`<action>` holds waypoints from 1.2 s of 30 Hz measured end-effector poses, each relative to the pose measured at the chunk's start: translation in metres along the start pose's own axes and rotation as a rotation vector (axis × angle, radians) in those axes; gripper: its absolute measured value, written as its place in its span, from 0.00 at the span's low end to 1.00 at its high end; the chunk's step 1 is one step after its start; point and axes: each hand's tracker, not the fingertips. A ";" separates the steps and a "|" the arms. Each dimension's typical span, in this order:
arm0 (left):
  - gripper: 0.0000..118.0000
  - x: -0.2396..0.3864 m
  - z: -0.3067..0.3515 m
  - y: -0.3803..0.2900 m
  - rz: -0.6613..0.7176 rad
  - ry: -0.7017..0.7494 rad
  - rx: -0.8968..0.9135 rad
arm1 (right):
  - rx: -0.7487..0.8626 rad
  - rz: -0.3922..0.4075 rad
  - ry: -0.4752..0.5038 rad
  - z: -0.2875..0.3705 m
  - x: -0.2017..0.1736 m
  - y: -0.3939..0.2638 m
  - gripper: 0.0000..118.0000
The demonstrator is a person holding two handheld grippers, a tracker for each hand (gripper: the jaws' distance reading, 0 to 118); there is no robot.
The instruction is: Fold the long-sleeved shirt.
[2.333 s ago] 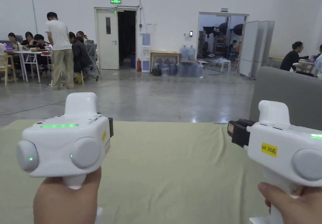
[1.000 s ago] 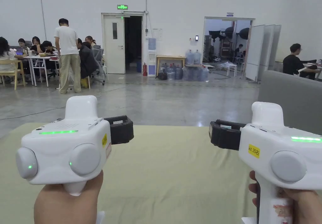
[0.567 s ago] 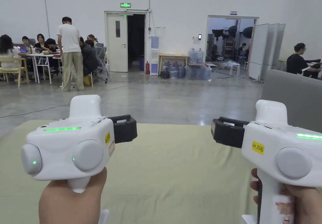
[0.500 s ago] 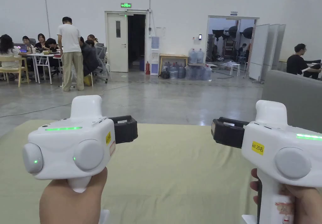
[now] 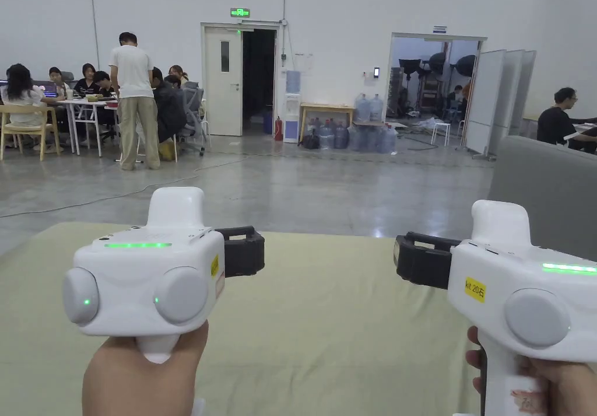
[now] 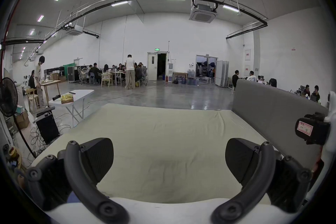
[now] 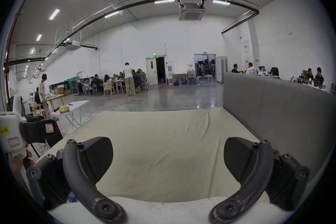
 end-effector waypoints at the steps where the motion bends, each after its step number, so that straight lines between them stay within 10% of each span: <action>1: 1.00 0.000 0.000 0.000 0.002 0.000 0.001 | -0.002 -0.005 0.001 0.000 0.000 0.000 1.00; 36: 1.00 -0.006 0.004 0.003 -0.002 -0.002 -0.011 | -0.008 0.002 -0.015 -0.003 -0.005 0.004 1.00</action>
